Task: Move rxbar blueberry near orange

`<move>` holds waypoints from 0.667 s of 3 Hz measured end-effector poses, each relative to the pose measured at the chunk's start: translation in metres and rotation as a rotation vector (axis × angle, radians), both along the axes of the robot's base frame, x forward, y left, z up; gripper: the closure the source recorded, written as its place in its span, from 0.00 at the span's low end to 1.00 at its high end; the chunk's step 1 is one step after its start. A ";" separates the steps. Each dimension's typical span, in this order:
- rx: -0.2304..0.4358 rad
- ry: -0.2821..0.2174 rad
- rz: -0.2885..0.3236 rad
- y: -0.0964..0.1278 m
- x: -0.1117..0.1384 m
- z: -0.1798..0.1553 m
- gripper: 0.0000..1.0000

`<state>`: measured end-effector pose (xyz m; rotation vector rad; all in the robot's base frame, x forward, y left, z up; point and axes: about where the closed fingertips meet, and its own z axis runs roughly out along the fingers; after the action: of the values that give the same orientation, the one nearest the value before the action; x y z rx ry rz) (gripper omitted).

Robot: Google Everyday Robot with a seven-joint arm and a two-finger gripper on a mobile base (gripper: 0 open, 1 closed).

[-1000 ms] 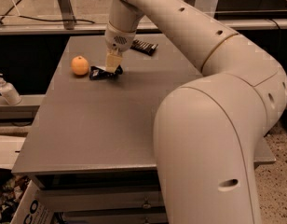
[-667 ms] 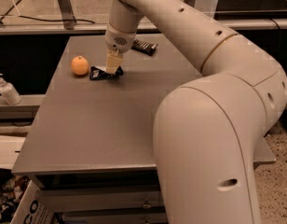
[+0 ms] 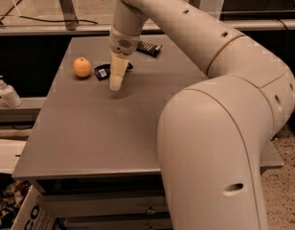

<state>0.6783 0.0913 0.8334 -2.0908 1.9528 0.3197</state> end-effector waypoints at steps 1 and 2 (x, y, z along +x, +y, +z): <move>0.014 0.006 -0.017 -0.009 0.003 0.004 0.00; 0.049 0.006 -0.036 -0.029 0.002 0.017 0.00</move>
Offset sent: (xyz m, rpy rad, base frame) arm -0.0023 -0.0630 0.0410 0.0910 0.0085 -0.0644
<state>0.6799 0.0628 0.8503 -2.0245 1.9634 0.3635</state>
